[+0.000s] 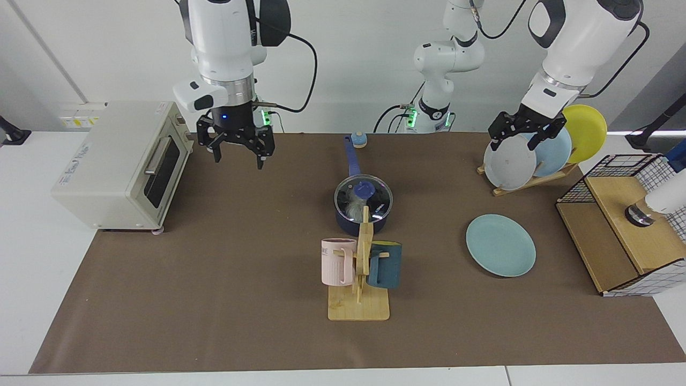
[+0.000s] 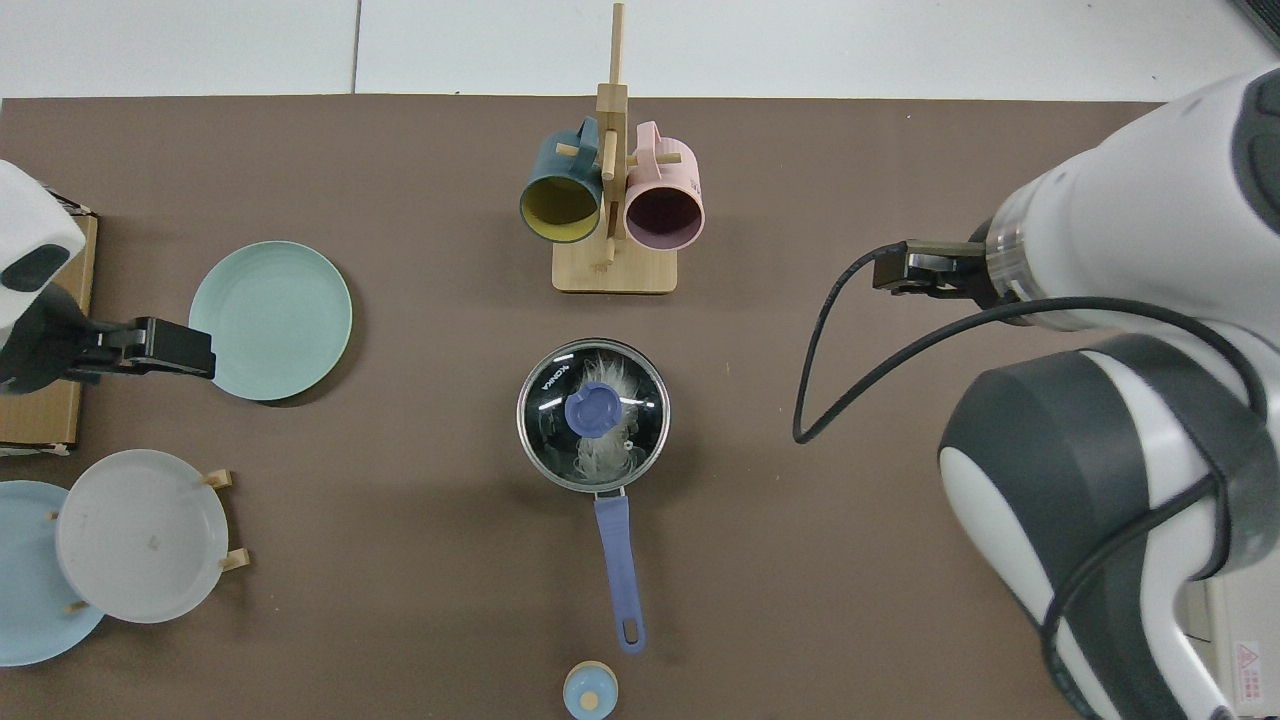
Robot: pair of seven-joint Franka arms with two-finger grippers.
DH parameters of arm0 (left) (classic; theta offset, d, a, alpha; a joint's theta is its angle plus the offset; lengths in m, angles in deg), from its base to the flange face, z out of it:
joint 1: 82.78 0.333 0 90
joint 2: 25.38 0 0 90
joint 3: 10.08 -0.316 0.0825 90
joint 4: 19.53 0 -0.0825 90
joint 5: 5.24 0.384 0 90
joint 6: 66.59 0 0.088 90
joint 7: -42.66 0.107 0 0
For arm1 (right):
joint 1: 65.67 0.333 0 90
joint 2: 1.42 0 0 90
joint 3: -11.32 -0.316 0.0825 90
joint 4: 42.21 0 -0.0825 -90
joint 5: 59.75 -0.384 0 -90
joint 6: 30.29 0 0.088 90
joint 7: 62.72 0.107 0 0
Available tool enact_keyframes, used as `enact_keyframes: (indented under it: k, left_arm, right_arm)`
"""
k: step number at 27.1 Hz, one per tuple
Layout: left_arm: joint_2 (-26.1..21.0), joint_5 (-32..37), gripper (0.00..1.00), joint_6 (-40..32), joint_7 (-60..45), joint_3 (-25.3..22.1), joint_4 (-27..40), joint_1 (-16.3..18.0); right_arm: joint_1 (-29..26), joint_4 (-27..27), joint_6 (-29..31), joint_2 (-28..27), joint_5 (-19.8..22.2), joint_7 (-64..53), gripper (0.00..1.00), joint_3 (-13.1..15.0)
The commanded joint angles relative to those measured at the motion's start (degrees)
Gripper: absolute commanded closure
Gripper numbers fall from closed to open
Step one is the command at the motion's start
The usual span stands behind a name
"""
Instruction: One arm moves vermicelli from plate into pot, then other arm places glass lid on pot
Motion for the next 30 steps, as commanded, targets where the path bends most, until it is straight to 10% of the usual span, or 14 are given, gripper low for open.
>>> enact_keyframes:
  k: [1, 10, 30]
  left_arm:
    - [1.4, 0.7, 0.00, 0.6, 0.7, 0.0, 1.3, 0.2]
    - [1.4, 0.7, 0.00, 0.6, 0.7, 0.0, 1.3, 0.2]
    - [1.4, 0.7, 0.00, 0.6, 0.7, 0.0, 1.3, 0.2]
  right_arm:
    - [-4.3, 0.9, -1.8, 0.3, -1.5, -2.9, 0.00, -0.8]
    - [-13.8, 1.5, -2.5, 0.0, -6.3, -17.4, 0.00, -0.8]
    - [-14.0, 10.5, -6.1, 10.2, -6.5, -18.2, 0.00, -0.9]
